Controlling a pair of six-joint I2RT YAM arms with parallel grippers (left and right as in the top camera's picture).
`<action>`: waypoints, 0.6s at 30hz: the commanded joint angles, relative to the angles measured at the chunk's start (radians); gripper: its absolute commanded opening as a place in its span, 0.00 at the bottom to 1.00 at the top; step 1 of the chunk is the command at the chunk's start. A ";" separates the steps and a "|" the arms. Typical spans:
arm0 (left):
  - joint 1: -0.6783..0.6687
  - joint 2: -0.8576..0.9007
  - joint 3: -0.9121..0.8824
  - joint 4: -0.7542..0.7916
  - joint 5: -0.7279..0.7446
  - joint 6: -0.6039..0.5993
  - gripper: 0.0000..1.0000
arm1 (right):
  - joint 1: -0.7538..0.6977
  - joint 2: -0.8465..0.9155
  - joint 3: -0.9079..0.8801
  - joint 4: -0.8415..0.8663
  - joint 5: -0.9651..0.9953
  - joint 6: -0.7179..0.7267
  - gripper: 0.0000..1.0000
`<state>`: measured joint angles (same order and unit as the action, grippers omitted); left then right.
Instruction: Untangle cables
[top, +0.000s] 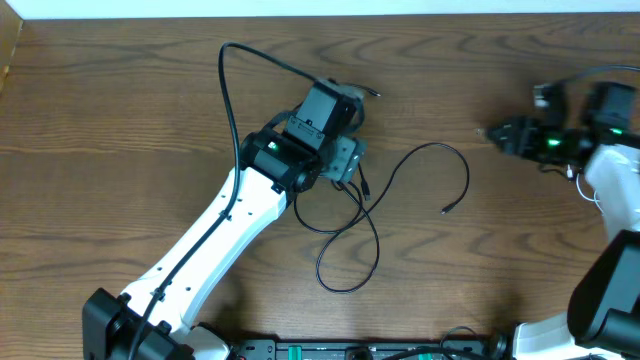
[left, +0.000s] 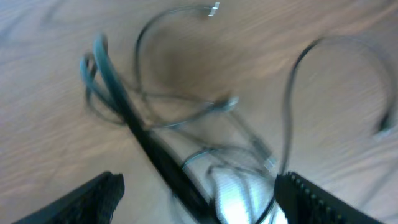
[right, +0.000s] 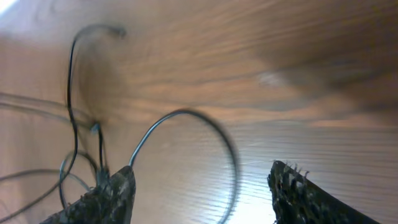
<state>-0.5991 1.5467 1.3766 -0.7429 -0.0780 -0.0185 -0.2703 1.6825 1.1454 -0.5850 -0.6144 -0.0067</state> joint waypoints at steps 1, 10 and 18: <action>0.000 -0.004 0.000 -0.077 -0.092 -0.049 0.84 | 0.124 0.003 0.003 -0.022 0.088 -0.043 0.69; 0.000 -0.005 0.000 0.367 0.631 -0.243 0.82 | 0.394 0.003 0.003 -0.060 0.477 -0.006 0.77; 0.022 -0.008 0.000 0.550 0.685 -0.327 0.81 | 0.372 0.003 0.003 -0.070 0.594 0.049 0.83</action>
<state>-0.5976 1.5429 1.3731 -0.1543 0.5453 -0.3046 0.1112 1.6844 1.1450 -0.6567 -0.1036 0.0116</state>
